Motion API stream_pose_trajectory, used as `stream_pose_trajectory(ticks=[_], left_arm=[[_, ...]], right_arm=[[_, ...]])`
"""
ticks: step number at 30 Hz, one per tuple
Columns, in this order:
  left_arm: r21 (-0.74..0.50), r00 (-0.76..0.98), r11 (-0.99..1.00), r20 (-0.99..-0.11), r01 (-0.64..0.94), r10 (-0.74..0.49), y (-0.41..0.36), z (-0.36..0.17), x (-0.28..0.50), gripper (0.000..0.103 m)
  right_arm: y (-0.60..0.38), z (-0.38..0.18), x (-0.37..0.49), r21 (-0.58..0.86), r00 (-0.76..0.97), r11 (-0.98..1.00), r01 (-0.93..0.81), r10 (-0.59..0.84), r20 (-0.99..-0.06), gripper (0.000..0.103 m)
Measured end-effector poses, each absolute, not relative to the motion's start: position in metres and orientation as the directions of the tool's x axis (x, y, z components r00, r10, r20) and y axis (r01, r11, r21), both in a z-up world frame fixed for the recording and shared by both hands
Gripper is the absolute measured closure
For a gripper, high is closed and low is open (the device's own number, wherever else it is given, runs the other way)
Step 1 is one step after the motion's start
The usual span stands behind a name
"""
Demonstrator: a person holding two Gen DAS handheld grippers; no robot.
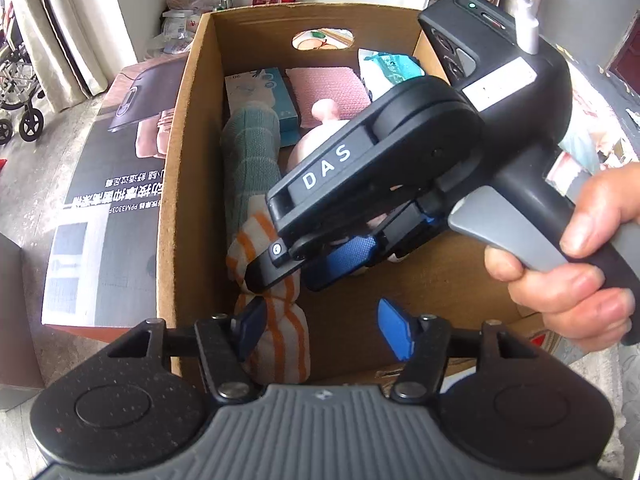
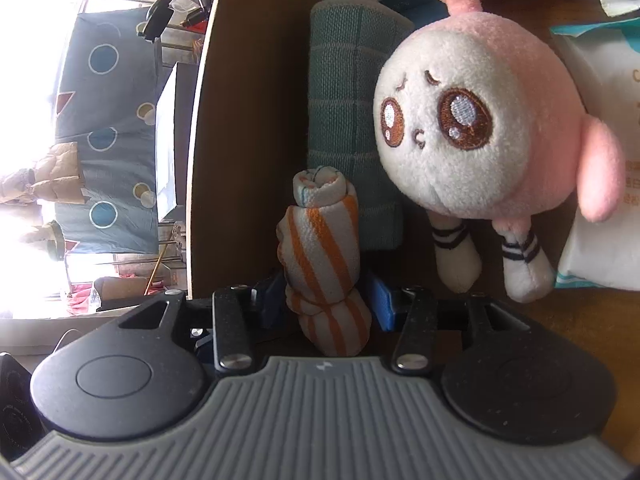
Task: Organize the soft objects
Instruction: 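Lower the striped towel into the box and open the right gripper, then move the right gripper to the white yogurt cup with blue lid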
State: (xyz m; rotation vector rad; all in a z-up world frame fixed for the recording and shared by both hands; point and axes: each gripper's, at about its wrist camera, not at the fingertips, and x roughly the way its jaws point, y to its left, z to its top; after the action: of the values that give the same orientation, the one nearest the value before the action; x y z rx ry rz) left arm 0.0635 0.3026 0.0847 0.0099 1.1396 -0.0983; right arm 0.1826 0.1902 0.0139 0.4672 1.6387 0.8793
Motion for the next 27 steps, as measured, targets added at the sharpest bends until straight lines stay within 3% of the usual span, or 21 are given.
stream_pose_trajectory(ticks=[3,7,9,18,23,27], left_arm=[[-0.020,0.457,0.996,-0.888,0.087,-0.057,0.297,0.094,0.057,0.034],[-0.022,0.529,0.996,-0.846,0.089,-0.066,0.285,0.113,0.044,0.030],[-0.022,0.575,0.995,-0.814,0.102,-0.077,0.277,0.121,0.035,0.024],[-0.011,0.681,0.990,-0.724,0.141,-0.105,0.226,0.137,0.008,0.023],[0.011,0.750,0.974,-0.640,0.228,-0.169,0.166,0.144,0.000,0.021],[-0.008,0.746,0.934,-0.600,0.357,-0.290,0.099,0.136,0.006,0.020]], right_arm=[[0.173,0.032,0.182,0.765,-0.207,0.622,-0.168,0.736,-0.645,0.041],[0.139,0.061,0.180,0.796,-0.122,0.574,-0.189,0.791,-0.599,0.040],[0.117,0.076,0.180,0.817,-0.069,0.541,-0.199,0.824,-0.562,0.035],[-0.032,0.124,0.154,0.868,0.183,0.440,-0.230,0.896,-0.405,0.032],[-0.143,0.137,0.115,0.856,0.394,0.459,-0.237,0.851,-0.347,0.031],[-0.236,0.139,0.076,0.799,0.601,0.574,-0.180,0.707,-0.373,0.030]])
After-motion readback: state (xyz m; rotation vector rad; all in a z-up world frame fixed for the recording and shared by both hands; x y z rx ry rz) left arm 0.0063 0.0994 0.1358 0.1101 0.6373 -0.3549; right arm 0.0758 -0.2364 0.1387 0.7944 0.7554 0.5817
